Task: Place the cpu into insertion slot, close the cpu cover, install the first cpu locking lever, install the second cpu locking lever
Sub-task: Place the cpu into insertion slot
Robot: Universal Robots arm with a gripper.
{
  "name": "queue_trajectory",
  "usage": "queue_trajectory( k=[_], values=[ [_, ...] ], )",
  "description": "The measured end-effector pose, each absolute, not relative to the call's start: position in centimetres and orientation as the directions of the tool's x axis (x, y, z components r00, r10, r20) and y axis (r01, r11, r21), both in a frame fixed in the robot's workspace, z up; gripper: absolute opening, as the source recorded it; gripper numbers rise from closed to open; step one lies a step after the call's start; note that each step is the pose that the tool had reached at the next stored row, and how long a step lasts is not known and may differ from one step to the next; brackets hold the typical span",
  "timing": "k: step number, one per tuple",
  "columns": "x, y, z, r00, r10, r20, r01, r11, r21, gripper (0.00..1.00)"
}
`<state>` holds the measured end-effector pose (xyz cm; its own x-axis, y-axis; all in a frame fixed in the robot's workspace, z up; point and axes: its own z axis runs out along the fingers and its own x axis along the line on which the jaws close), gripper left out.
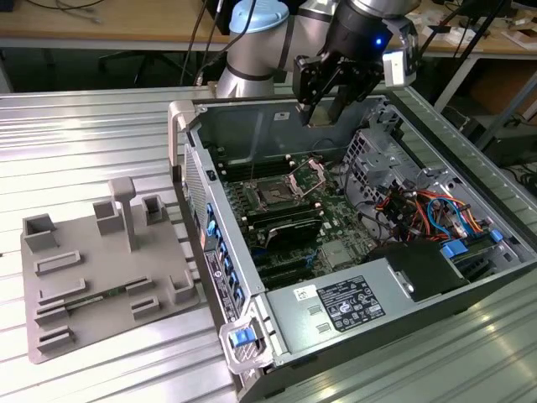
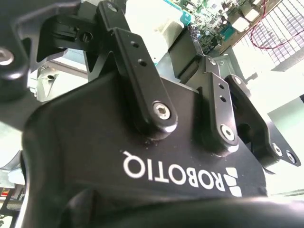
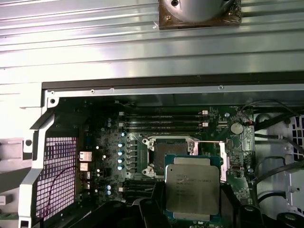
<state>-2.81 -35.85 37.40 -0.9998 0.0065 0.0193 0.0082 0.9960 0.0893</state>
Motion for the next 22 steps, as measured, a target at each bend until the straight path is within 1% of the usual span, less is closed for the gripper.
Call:
queue_trajectory(
  k=[5, 7, 22],
  values=[
    [-2.8, -35.8, 37.3, -1.0, 0.006, 0.019, 0.008, 0.996, 0.089, 0.55],
    [-2.8, -35.8, 36.6, -1.0, 0.007, 0.019, 0.008, 0.996, 0.089, 0.55],
    [-2.8, -35.8, 36.2, -1.0, 0.007, 0.019, 0.008, 0.996, 0.089, 0.55]
  ],
)
